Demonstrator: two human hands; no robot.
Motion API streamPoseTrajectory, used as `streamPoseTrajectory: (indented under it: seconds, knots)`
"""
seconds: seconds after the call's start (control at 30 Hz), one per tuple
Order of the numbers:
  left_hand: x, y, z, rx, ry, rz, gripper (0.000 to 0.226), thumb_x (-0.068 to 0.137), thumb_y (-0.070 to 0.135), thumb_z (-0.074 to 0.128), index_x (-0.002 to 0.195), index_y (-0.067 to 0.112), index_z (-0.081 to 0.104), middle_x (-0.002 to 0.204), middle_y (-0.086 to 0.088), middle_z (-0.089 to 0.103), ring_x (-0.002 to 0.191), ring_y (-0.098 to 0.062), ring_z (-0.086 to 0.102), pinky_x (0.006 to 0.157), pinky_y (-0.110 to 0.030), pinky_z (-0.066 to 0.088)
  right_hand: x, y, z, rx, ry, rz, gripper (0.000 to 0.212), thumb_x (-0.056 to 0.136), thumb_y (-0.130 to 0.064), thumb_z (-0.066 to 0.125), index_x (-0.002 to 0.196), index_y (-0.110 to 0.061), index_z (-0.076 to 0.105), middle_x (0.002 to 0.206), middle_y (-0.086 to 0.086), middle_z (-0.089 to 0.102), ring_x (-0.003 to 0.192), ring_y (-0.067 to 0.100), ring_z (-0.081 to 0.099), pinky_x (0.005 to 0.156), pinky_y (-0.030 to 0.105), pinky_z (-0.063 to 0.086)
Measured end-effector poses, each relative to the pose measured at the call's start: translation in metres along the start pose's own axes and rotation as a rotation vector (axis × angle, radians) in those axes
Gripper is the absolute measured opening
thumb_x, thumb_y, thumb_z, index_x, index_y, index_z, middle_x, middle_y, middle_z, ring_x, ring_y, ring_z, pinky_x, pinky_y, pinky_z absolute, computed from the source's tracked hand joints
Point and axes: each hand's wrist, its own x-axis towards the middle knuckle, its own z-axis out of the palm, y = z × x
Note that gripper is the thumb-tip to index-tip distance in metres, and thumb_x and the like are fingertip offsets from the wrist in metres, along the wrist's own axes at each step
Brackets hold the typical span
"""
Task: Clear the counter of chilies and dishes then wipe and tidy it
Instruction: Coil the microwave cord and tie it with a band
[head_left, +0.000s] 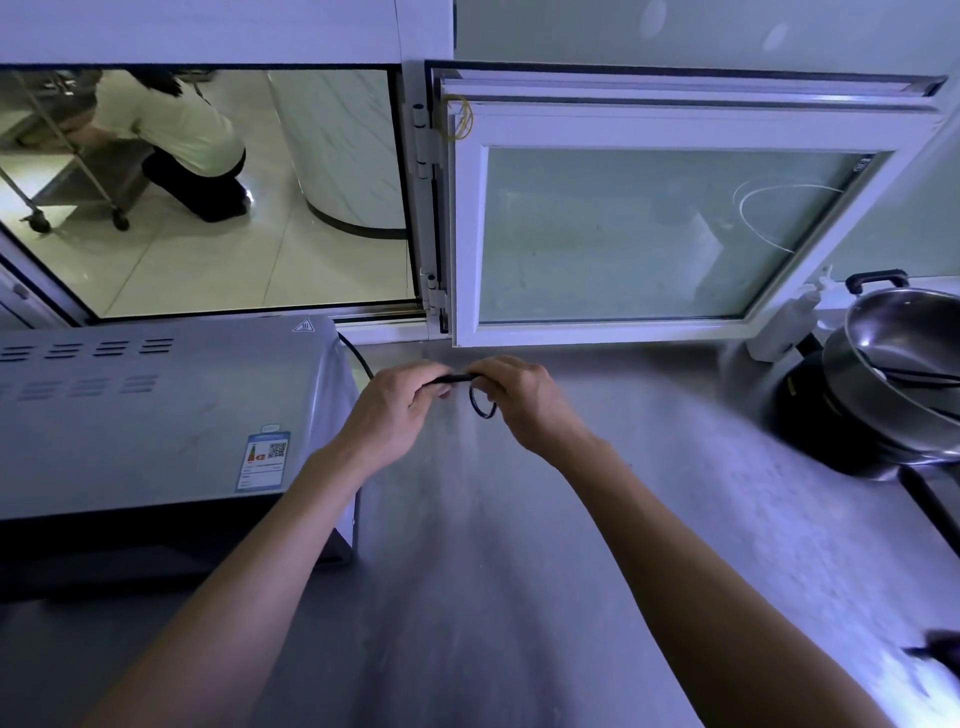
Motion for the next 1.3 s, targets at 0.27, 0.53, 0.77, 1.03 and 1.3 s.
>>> streamPoseTrajectory:
  seconds: [0.27,0.53,0.77,1.03,1.3]
  knots:
    - [0.004,-0.003,0.007,-0.061,0.052,-0.093,0.018,0.1,0.026,0.056,0.085,0.035,0.059,0.076,0.006,0.063,0.056,-0.013,0.048,0.05,-0.021,0.033,0.0,0.001,0.01,-0.006,0.086,0.067,0.015,0.102,-0.011,0.05,0.098,-0.003,0.062,0.088,0.008,0.061,0.067,0.027,0.057,0.062,0.043,0.049]
    - [0.007,-0.01,0.009,-0.173,0.093,-0.118,0.01,0.103,0.029,0.051,0.094,0.031,0.056,0.083,-0.005,0.065,0.075,-0.022,0.063,0.066,-0.034,0.047,0.013,0.001,0.016,-0.012,0.211,0.157,0.015,0.097,-0.001,0.049,0.09,-0.007,0.062,0.077,-0.002,0.058,0.065,0.022,0.051,0.06,0.03,0.034]
    - [0.002,-0.03,0.019,-0.206,0.108,-0.195,0.009,0.103,0.014,0.048,0.104,0.019,0.055,0.097,0.006,0.067,0.095,-0.002,0.062,0.077,-0.013,0.043,0.029,-0.013,0.022,0.148,0.255,0.25,0.021,0.095,0.003,0.046,0.086,-0.008,0.062,0.071,-0.01,0.057,0.062,0.009,0.048,0.059,0.019,0.033]
    - [0.009,-0.037,0.011,-0.232,0.109,-0.26,0.034,0.089,0.045,0.061,0.12,0.032,0.057,0.111,0.035,0.059,0.108,0.021,0.044,0.083,0.003,0.03,0.053,-0.033,0.027,0.488,0.345,0.41,0.028,0.103,-0.017,0.045,0.08,-0.015,0.061,0.061,-0.017,0.056,0.055,0.005,0.041,0.051,0.015,0.034]
    - [0.01,-0.039,0.011,-0.186,0.034,-0.285,0.065,0.073,0.063,0.075,0.127,0.048,0.04,0.113,0.042,0.054,0.111,0.016,0.051,0.077,-0.004,0.042,0.067,-0.033,0.034,0.579,0.365,0.438,0.029,0.105,-0.019,0.044,0.082,-0.015,0.061,0.072,-0.012,0.062,0.061,0.006,0.045,0.058,0.018,0.038]
